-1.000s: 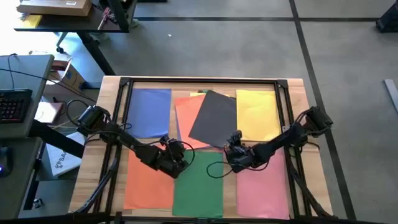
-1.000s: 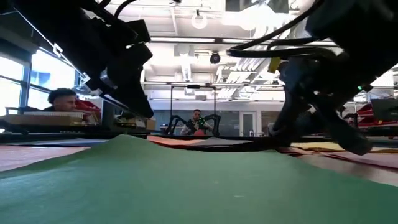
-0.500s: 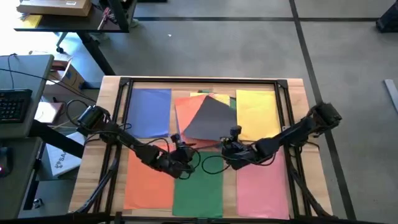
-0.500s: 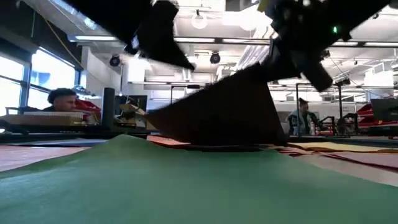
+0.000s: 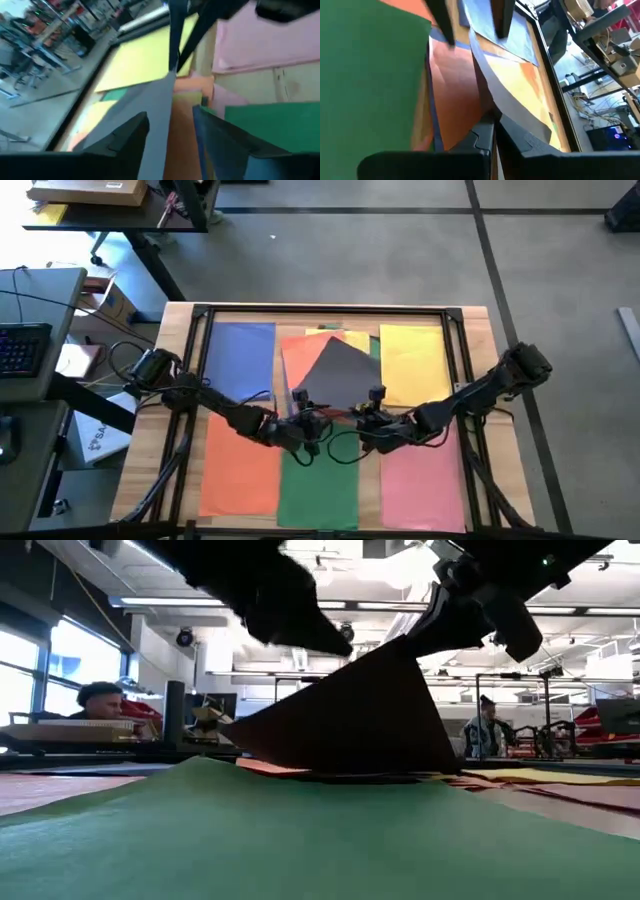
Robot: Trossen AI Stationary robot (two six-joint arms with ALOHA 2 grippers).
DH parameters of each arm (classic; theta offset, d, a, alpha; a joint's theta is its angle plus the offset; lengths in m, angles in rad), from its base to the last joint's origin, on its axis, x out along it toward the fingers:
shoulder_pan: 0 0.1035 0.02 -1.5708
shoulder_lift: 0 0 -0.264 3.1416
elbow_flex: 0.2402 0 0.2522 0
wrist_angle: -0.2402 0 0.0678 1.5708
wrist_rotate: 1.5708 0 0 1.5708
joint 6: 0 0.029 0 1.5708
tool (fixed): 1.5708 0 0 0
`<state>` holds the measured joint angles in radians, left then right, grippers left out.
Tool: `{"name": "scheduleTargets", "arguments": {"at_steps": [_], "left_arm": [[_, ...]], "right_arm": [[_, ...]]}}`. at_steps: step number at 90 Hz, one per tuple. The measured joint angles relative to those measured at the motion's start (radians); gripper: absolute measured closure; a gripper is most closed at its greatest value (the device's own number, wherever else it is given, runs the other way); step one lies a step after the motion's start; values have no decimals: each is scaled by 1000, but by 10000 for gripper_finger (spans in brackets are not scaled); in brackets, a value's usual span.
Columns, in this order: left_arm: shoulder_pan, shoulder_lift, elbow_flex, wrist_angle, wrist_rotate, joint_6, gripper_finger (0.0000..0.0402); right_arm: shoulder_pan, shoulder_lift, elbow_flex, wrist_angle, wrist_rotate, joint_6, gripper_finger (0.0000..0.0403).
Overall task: Organize paper
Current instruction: Stack the orange paper under the black paper on the bottom orange paper
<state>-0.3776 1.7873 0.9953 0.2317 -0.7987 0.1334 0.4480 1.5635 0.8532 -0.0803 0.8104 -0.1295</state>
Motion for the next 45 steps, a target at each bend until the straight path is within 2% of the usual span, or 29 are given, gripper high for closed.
{"name": "scheduleTargets", "arguments": {"at_steps": [20, 32, 45], "left_arm": [[22, 9, 0, -66, -8, -27, 226], [46, 9, -1, -136, 60, -105, 261], [65, 9, -1, -172, 65, -174, 312]], "right_arm": [[8, 0, 0, 1, 1, 19, 403], [22, 0, 0, 14, 4, 21, 403], [40, 0, 0, 40, 21, 21, 403]]}}
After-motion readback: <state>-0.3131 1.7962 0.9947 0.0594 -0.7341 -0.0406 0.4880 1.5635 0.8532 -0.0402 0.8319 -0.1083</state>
